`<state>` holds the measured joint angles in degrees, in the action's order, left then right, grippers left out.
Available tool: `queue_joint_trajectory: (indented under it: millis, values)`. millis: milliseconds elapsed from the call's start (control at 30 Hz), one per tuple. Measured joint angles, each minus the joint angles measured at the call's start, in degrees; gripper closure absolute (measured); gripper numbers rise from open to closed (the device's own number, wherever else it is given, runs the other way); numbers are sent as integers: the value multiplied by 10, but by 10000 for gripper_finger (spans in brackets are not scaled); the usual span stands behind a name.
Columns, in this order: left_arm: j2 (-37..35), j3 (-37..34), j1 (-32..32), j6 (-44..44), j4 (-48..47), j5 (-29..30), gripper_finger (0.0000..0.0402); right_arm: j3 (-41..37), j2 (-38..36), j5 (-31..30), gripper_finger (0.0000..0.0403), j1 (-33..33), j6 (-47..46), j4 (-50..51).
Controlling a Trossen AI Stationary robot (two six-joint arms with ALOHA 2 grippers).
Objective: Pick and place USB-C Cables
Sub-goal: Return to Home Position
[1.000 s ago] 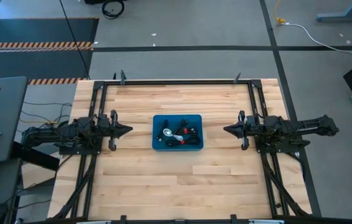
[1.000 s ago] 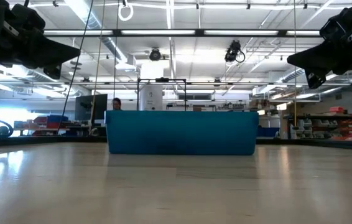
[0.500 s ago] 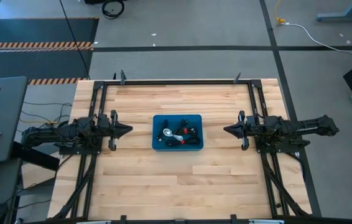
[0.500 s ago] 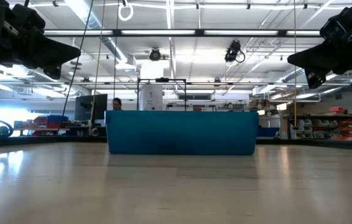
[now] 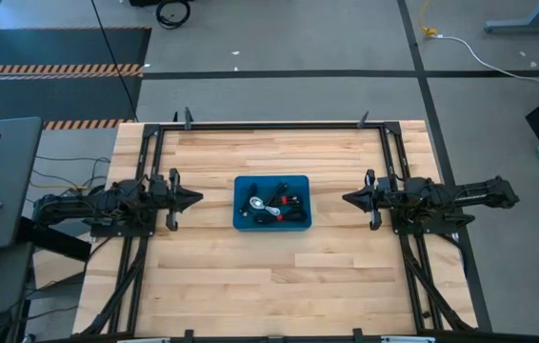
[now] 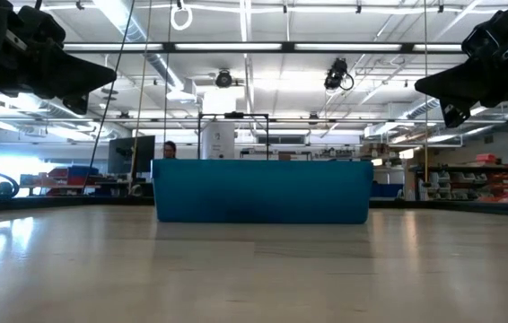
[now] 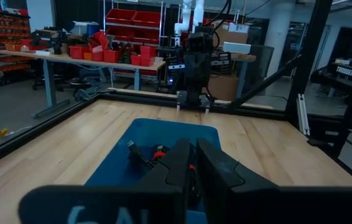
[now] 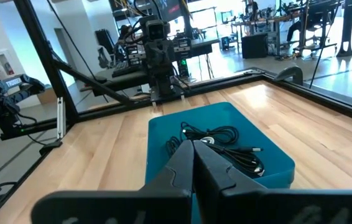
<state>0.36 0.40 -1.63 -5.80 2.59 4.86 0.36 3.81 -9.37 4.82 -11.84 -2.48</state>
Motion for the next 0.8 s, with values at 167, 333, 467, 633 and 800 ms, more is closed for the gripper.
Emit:
queue_joint_trajectory:
  millis: [167,333,467,633,800]
  values:
    - [0,0,0,0,0,0,369,0,0,0,394,0,0,0]
    - [0,0,0,0,1,0,365,0,0,0,394,0,0,0]
    - [0,0,0,0,2,0,369,0,0,0,394,0,0,0]
    - [0,0,0,0,2,0,367,0,0,0,394,0,0,0]
    - [0,0,0,0,2,0,365,0,0,0,394,0,0,0]
